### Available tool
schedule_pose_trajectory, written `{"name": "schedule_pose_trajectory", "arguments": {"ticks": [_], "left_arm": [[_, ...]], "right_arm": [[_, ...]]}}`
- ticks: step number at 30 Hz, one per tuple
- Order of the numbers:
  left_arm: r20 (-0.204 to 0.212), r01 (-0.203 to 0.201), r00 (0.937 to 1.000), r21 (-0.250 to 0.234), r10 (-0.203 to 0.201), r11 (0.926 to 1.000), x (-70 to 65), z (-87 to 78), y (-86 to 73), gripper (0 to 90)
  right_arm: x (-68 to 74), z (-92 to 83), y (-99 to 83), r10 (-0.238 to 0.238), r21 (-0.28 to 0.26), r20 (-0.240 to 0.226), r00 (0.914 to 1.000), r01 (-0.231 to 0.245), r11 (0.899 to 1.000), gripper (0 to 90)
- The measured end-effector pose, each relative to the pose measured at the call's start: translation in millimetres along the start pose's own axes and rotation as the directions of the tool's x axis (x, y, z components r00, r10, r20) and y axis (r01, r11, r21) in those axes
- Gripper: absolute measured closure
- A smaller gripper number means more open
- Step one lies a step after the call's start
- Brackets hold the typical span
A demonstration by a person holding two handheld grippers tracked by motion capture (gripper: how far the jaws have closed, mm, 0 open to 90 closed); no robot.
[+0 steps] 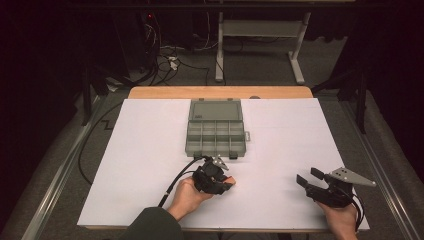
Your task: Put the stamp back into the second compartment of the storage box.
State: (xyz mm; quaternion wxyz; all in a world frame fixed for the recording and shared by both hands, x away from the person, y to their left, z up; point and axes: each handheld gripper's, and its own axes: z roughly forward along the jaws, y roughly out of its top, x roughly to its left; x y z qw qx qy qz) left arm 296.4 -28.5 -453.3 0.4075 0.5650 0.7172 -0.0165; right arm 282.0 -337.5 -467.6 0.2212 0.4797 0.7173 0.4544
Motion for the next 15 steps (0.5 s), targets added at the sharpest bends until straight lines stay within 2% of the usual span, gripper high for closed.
{"name": "schedule_pose_trajectory", "arguments": {"ticks": [1, 2, 4, 5, 6, 8, 10, 11, 12, 13, 15], "left_arm": [[0.003, -0.008, 1.0, -0.001, 0.008, 1.0, 0.7, -0.5, 0.7, 65.1], [0.016, -0.057, 0.9983, -0.002, 0.057, 0.9984, 3.9, -0.8, 2.5, 65.1], [-0.012, 0.005, 0.9999, -0.005, -0.005, 1.0, 0.9, -2.1, 2.6, 65.1], [-0.01, -0.004, 0.9999, -0.004, 0.004, 1.0, 1.9, -2.7, 3.4, 65.1], [0.001, -0.033, 0.9995, -0.008, 0.033, 0.9994, 4.1, -2.9, 4.9, 65.1], [-0.013, -0.006, 0.9999, -0.013, 0.006, 0.9999, 3.1, -4.4, 5.9, 65.1], [-0.019, -0.02, 0.9996, -0.017, 0.02, 0.9996, 4.8, -5.6, 8.0, 65.1], [-0.03, -0.003, 0.9996, -0.019, 0.003, 0.9998, 4.3, -6.2, 9.0, 65.1], [-0.012, -0.057, 0.9983, -0.019, 0.057, 0.9982, 8.3, -6.2, 11.6, 65.1], [-0.033, -0.005, 0.9994, -0.02, 0.004, 0.9998, 5.8, -6.9, 11.7, 65.1], [-0.031, -0.021, 0.9993, -0.025, 0.02, 0.9995, 8.0, -7.3, 14.5, 65.1]], "right_arm": [[0.0, 0.1, 0.0, -0.001, 0.0, 0.0, 1.0, 0.001, 1.0, 34.0], [0.1, 0.1, 0.0, -0.002, 0.0, 0.0, 1.0, 0.002, 1.0, 34.1], [0.5, 0.2, 0.1, -0.004, 0.001, 0.001, 1.0, 0.004, 1.0, 34.2], [0.5, 0.2, 0.1, -0.005, 0.001, 0.001, 1.0, 0.005, 1.0, 34.2], [0.6, 0.2, 0.1, -0.005, 0.002, 0.001, 1.0, 0.005, 1.0, 34.2], [0.6, 0.0, 0.1, -0.006, 0.0, 0.001, 1.0, 0.006, 1.0, 34.2], [0.5, 0.0, 0.0, -0.004, 0.0, 0.001, 1.0, 0.004, 1.0, 34.2], [0.4, 0.0, 0.0, -0.002, 0.0, 0.001, 1.0, 0.002, 1.0, 34.2], [0.2, 0.1, 0.0, -0.002, 0.0, 0.001, 1.0, 0.002, 1.0, 34.2], [0.2, 0.2, 0.1, -0.002, 0.001, 0.001, 1.0, 0.002, 1.0, 34.2], [0.4, 0.0, 0.0, -0.002, 0.001, 0.001, 1.0, 0.002, 1.0, 34.2]]}}
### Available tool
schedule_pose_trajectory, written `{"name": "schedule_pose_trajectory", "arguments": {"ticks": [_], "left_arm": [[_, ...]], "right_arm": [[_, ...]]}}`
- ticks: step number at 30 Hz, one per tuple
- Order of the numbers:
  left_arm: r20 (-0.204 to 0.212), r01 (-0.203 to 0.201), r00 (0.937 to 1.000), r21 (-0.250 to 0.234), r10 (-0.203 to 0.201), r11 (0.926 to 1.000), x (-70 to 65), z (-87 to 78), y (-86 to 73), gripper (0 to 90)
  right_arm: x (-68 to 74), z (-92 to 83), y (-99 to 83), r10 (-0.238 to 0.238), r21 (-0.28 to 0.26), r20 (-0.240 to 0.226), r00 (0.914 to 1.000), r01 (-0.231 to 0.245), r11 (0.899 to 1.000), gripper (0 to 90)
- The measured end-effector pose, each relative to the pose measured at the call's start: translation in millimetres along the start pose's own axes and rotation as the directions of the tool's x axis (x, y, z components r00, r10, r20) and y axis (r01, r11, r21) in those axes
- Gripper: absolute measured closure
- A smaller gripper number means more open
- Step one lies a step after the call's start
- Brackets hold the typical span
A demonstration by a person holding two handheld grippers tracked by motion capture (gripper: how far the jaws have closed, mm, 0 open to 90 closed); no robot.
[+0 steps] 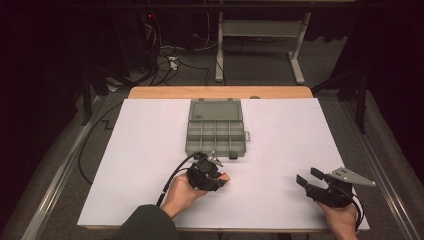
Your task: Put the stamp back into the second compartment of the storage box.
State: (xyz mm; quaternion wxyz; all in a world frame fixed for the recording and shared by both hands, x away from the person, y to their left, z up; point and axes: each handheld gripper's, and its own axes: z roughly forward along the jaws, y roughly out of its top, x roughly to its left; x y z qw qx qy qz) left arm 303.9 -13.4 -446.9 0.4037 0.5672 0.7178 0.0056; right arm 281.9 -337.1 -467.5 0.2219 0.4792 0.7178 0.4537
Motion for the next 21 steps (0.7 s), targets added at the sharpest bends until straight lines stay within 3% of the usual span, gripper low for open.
{"name": "schedule_pose_trajectory", "arguments": {"ticks": [3, 5, 6, 11, 12, 16, 17, 21], "left_arm": [[-0.001, 0.019, 0.9998, -0.006, -0.019, 0.9998, 0.4, -1.7, 3.6, 65.1], [0.008, 0.0, 1.0, -0.012, 0.001, 0.9999, 2.4, -2.8, 6.9, 65.1], [0.0, 0.032, 0.9995, -0.012, -0.032, 0.9994, 0.9, -3.7, 7.5, 65.1], [0.01, 0.037, 0.9993, -0.027, -0.036, 0.999, 3.6, -6.6, 14.3, 65.1], [-0.001, 0.062, 0.9981, -0.031, -0.062, 0.9976, 2.7, -7.2, 15.2, 65.1], [-0.001, 0.059, 0.9982, -0.058, -0.059, 0.9966, 3.5, -8.3, 21.9, 65.1], [-0.011, 0.086, 0.9961, -0.06, -0.087, 0.9945, 1.0, -9.6, 23.6, 65.1], [0.004, 0.069, 0.9976, -0.064, -0.069, 0.9955, -0.4, -11.8, 31.6, 65.1]], "right_arm": [[0.1, -0.1, 0.0, -0.002, -0.001, 0.0, 1.0, 0.002, 1.0, 34.2], [0.0, 0.0, 0.0, -0.001, -0.001, -0.001, 1.0, 0.001, 1.0, 34.2], [0.0, 0.0, 0.0, -0.001, 0.0, -0.001, 1.0, 0.001, 1.0, 34.2], [0.4, -0.1, 0.0, -0.005, -0.001, 0.001, 1.0, 0.005, 1.0, 34.2], [0.6, -0.2, 0.0, -0.006, -0.002, 0.001, 1.0, 0.006, 1.0, 34.3], [0.6, -0.1, 0.0, -0.006, -0.001, 0.002, 1.0, 0.006, 1.0, 34.3], [0.6, -0.1, 0.1, -0.006, -0.001, 0.002, 1.0, 0.006, 1.0, 34.3], [0.8, -0.3, 0.1, -0.006, -0.002, 0.003, 1.0, 0.006, 1.0, 34.3]]}}
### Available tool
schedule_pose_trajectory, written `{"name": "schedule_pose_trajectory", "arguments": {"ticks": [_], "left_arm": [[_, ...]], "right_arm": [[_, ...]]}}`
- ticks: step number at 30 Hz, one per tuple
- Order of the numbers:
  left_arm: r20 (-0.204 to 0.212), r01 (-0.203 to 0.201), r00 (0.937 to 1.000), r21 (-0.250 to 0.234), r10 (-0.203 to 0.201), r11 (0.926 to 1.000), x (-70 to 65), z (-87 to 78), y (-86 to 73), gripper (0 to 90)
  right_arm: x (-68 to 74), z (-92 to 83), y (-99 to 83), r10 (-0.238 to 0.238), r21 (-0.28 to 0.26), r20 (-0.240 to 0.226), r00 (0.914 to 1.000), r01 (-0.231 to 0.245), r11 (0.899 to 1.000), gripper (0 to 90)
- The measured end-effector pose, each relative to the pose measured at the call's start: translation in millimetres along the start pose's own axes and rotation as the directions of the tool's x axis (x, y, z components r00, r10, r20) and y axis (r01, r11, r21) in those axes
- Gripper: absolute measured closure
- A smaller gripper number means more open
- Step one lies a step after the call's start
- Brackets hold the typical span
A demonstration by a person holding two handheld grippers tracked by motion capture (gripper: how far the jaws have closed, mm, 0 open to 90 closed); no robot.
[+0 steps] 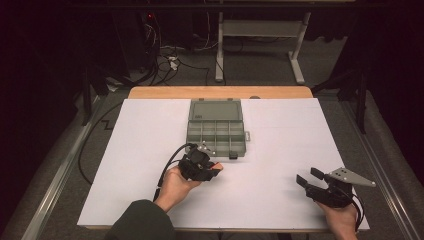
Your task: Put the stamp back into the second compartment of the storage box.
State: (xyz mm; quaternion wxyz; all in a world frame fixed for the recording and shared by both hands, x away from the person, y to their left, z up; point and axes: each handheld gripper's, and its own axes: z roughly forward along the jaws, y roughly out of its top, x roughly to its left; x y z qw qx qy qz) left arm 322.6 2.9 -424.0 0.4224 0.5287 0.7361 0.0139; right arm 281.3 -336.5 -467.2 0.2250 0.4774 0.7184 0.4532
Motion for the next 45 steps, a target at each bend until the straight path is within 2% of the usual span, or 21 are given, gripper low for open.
{"name": "schedule_pose_trajectory", "arguments": {"ticks": [3, 10, 11, 12, 17, 20, 24, 26, 27, 29, 31, 37, 39, 44, 45], "left_arm": [[-0.009, 0.029, 0.9996, -0.009, -0.029, 0.9995, -3.8, 0.3, 4.2, 65.1], [-0.007, 0.003, 1.0, -0.028, -0.004, 0.9996, -7.8, 0.3, 13.9, 65.1], [-0.012, 0.017, 0.9998, -0.027, -0.018, 0.9995, -9.3, -0.2, 15.4, 65.1], [0.0, -0.011, 0.9999, -0.033, 0.011, 0.9994, -8.2, 0.0, 17.4, 65.1], [-0.013, 0.039, 0.9991, -0.031, -0.039, 0.9988, -12.4, 0.8, 22.4, 65.1], [-0.013, 0.033, 0.9993, -0.044, -0.034, 0.9985, -12.7, 2.2, 28.0, 65.1], [-0.008, 0.048, 0.9988, -0.061, -0.049, 0.997, -17.3, 2.4, 35.0, 65.1], [-0.016, 0.025, 0.9995, -0.062, -0.026, 0.9978, -17.4, 4.4, 38.6, 65.0], [-0.022, 0.053, 0.9983, -0.069, -0.054, 0.9962, -20.1, 5.2, 40.3, 65.1], [-0.014, 0.049, 0.9986, -0.079, -0.05, 0.9957, -21.7, 5.7, 45.5, 65.0], [-0.018, 0.077, 0.9967, -0.081, -0.079, 0.9937, -24.9, 6.7, 50.2, 65.1], [-0.015, 0.088, 0.9958, -0.103, -0.09, 0.9908, -29.6, 13.9, 63.8, 65.0], [-0.033, 0.123, 0.9913, -0.116, -0.128, 0.9856, -32.7, 17.6, 67.2, 65.1], [-0.045, 0.139, 0.9883, -0.124, -0.146, 0.9824, -34.7, 25.1, 74.7, 65.1], [-0.047, 0.13, 0.9895, -0.13, -0.137, 0.983, -33.8, 27.3, 76.1, 65.1]], "right_arm": [[0.2, -0.1, -0.1, -0.002, 0.0, -0.001, 1.0, 0.002, 1.0, 34.3], [-0.1, -0.1, 0.0, -0.001, 0.0, 0.001, 1.0, 0.001, 1.0, 34.2], [0.1, -0.2, 0.0, -0.001, -0.001, 0.002, 1.0, 0.001, 1.0, 34.2], [0.1, -0.2, 0.0, -0.001, -0.001, 0.002, 1.0, 0.001, 1.0, 34.2], [-0.1, -0.1, 0.0, 0.0, 0.001, 0.001, 1.0, 0.0, 1.0, 34.2], [0.1, -0.2, 0.0, -0.002, -0.001, 0.002, 1.0, 0.002, 1.0, 34.2], [0.2, -0.1, 0.0, -0.001, 0.0, 0.002, 1.0, 0.001, 1.0, 34.2], [-0.1, 0.0, 0.0, 0.0, 0.002, 0.0, 1.0, 0.0, 1.0, 34.2], [-0.1, 0.0, 0.0, 0.0, 0.002, 0.0, 1.0, 0.0, 1.0, 34.2], [0.1, -0.2, 0.0, -0.001, -0.001, 0.003, 1.0, 0.001, 1.0, 34.4], [0.2, -0.4, 0.0, -0.004, -0.002, 0.003, 1.0, 0.004, 1.0, 34.6], [0.1, -0.2, 0.0, -0.002, 0.0, 0.001, 1.0, 0.002, 1.0, 34.8], [0.1, -0.3, 0.0, -0.003, -0.001, 0.001, 1.0, 0.003, 1.0, 34.8], [0.2, -0.5, -0.1, -0.006, -0.003, 0.0, 1.0, 0.006, 1.0, 34.9], [0.2, -0.5, 0.0, -0.004, -0.004, 0.001, 1.0, 0.004, 1.0, 34.9]]}}
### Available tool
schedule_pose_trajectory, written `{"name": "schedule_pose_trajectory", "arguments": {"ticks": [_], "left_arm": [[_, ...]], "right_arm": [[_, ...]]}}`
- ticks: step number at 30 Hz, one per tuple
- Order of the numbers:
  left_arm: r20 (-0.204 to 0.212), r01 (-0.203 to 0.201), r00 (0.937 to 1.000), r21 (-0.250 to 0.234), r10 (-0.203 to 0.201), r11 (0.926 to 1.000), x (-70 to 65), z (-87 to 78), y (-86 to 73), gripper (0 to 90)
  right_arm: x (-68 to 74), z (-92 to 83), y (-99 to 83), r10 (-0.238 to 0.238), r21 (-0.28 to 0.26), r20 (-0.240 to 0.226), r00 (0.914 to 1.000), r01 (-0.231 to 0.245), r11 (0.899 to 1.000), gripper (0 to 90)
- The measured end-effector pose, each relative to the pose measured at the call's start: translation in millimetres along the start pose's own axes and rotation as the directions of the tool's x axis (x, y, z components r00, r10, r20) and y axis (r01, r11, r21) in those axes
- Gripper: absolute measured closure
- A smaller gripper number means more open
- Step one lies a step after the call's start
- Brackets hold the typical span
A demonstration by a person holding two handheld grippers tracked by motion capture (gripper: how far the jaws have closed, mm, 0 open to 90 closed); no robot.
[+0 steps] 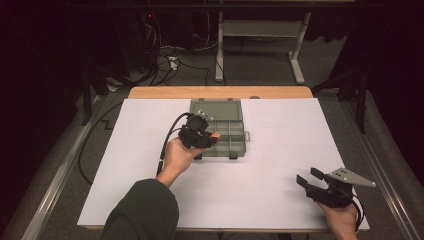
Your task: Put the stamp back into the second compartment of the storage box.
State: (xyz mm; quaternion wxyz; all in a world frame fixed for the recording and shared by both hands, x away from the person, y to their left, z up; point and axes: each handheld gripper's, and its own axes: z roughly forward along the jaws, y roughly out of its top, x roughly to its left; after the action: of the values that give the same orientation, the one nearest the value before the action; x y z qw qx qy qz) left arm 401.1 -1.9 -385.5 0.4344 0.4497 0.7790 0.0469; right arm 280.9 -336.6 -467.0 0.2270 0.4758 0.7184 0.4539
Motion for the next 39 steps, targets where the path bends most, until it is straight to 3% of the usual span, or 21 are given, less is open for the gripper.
{"name": "schedule_pose_trajectory", "arguments": {"ticks": [7, 17, 26, 30, 33, 37, 39], "left_arm": [[-0.041, 0.029, 0.9987, -0.027, -0.03, 0.9992, -3.0, 13.7, 11.3, 65.1], [-0.082, 0.017, 0.9964, -0.052, -0.022, 0.9985, -5.4, 37.8, 22.6, 65.0], [-0.123, 0.039, 0.9912, -0.072, -0.047, 0.9967, 0.6, 57.7, 29.5, 64.9], [-0.134, 0.055, 0.9889, -0.072, -0.065, 0.9958, 1.8, 62.3, 30.8, 64.9], [-0.129, 0.042, 0.9902, -0.079, -0.052, 0.996, 3.8, 65.1, 31.8, 64.8], [-0.125, 0.048, 0.9904, -0.089, -0.058, 0.9949, 2.9, 65.2, 31.0, 58.0], [-0.115, 0.032, 0.9924, -0.092, -0.042, 0.9953, 2.6, 62.9, 29.7, 57.0]], "right_arm": [[0.3, -0.2, 0.0, -0.003, -0.001, -0.001, 1.0, 0.003, 1.0, 35.1], [0.0, 0.0, 0.0, -0.003, 0.0, -0.003, 1.0, 0.003, 1.0, 35.1], [-0.2, 0.1, 0.1, -0.002, 0.0, -0.005, 1.0, 0.002, 1.0, 35.2], [-0.4, 0.3, 0.1, 0.0, 0.002, -0.007, 1.0, 0.0, 1.0, 35.1], [-0.5, 0.3, 0.1, 0.002, 0.003, -0.007, 1.0, -0.002, 1.0, 35.1], [-0.5, 0.2, 0.1, 0.001, 0.001, -0.007, 1.0, -0.001, 1.0, 35.1], [-0.9, 0.3, 0.0, 0.005, 0.002, -0.008, 1.0, -0.005, 1.0, 35.1]]}}
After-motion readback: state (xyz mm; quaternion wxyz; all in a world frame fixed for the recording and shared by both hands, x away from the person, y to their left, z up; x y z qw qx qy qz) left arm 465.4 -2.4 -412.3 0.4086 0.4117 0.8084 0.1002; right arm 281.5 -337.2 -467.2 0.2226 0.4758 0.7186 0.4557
